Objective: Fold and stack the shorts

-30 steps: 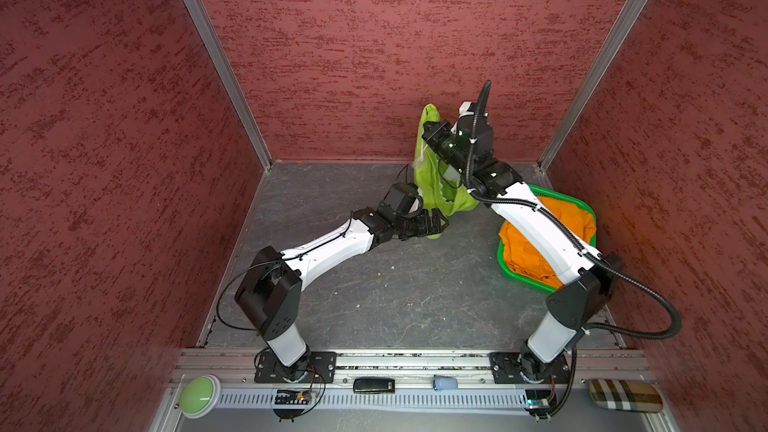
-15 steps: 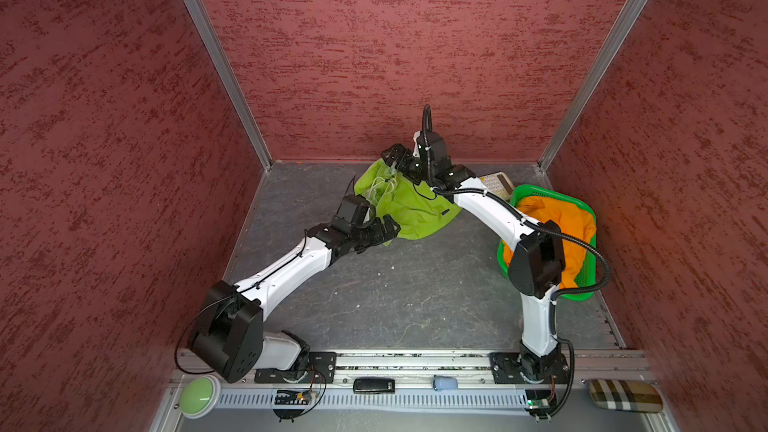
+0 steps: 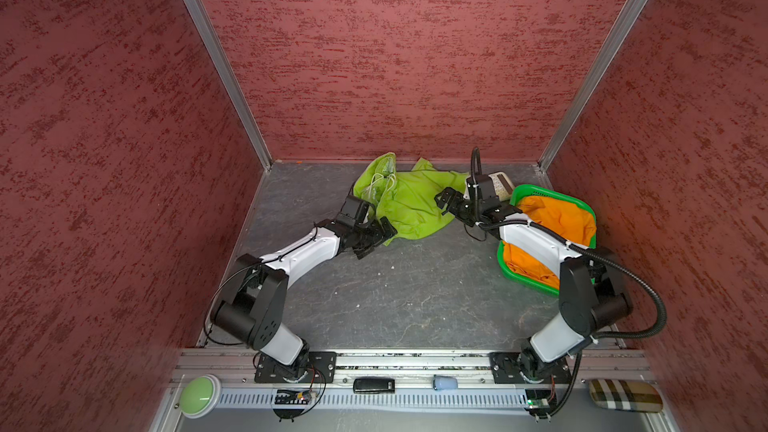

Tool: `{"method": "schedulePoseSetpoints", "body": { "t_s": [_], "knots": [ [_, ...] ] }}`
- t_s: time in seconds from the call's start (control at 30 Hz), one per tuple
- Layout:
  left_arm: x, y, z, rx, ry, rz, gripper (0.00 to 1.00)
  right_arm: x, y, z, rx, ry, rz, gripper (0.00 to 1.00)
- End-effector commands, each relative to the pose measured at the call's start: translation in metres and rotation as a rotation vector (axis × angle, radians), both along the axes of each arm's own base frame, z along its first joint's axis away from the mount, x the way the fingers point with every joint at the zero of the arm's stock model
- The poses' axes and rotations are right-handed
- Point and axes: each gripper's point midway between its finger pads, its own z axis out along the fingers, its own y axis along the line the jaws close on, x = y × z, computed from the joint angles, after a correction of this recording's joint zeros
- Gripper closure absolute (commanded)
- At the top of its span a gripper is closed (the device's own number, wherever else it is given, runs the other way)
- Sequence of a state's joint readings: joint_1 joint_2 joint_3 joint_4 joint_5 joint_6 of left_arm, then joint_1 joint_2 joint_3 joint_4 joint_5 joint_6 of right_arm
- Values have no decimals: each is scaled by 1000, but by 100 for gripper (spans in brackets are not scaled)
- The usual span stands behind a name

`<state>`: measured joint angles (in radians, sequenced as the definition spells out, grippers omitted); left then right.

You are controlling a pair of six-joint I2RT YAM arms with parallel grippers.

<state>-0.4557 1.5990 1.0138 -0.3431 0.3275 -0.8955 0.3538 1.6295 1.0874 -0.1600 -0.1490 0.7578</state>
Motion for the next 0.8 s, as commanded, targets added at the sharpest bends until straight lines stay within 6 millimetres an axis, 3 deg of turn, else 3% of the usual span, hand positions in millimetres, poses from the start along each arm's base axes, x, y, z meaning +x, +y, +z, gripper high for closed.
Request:
{"method": "schedulePoseSetpoints", "body": {
  "t_s": [0.0, 0.13, 0.27, 0.43, 0.57, 0.77],
  "knots": [
    [17, -1, -5, -48, 85, 150, 1, 9, 5, 25, 39, -111, 16, 1],
    [30, -13, -24, -198, 175, 300, 0, 8, 4, 17, 42, -105, 18, 1],
    [39, -12, -35, -201, 194, 378, 6, 5, -1, 9, 25, -98, 24, 1],
    [53, 0, -38, -184, 146, 442, 25, 0, -11, 1, 39, -96, 14, 1],
    [58, 6, -37, -172, 127, 459, 33, -4, -10, -5, 47, -87, 38, 1],
    [62, 19, -42, -170, 119, 479, 64, -7, -7, -16, 49, -77, 62, 1]
  ]
}}
